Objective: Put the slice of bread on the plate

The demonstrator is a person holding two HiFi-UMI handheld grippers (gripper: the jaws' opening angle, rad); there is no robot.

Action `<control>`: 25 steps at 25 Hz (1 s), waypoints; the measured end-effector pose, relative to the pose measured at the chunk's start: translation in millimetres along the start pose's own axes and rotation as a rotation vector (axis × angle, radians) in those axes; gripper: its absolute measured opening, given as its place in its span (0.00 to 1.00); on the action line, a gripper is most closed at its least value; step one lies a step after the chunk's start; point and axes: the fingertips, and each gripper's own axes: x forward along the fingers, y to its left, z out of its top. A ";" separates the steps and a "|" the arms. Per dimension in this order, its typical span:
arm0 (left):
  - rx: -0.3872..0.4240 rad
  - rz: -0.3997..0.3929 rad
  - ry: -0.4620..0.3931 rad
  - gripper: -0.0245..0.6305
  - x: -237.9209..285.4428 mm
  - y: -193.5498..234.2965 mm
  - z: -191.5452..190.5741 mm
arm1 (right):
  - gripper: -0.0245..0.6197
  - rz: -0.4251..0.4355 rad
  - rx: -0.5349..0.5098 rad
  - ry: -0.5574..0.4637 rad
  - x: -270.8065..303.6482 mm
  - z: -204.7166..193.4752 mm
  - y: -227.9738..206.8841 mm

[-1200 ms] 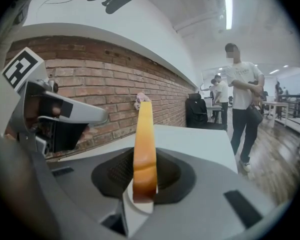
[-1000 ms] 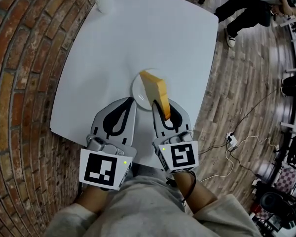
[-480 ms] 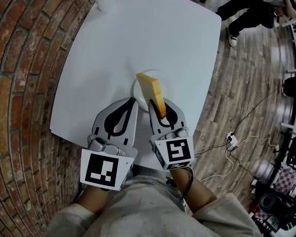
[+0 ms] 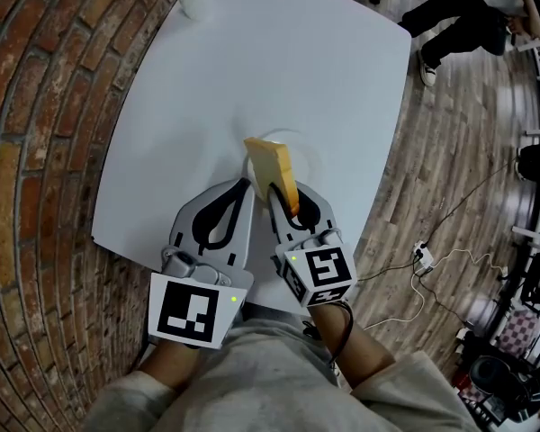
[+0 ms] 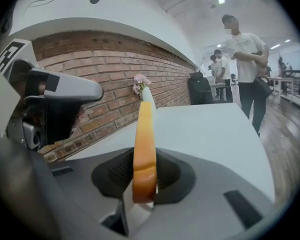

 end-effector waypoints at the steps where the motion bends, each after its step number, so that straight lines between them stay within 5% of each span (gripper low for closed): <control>1: 0.001 0.001 0.000 0.05 -0.1 0.8 0.0 | 0.18 0.003 0.016 0.006 1.0 -1.7 -0.3; 14: 0.012 0.008 0.009 0.05 2.5 2.8 -2.4 | 0.19 0.024 0.179 0.038 10.1 -14.7 -17.8; 25: 0.005 -0.002 0.007 0.05 4.1 0.7 -3.1 | 0.24 -0.042 0.030 0.075 14.3 -15.6 -29.8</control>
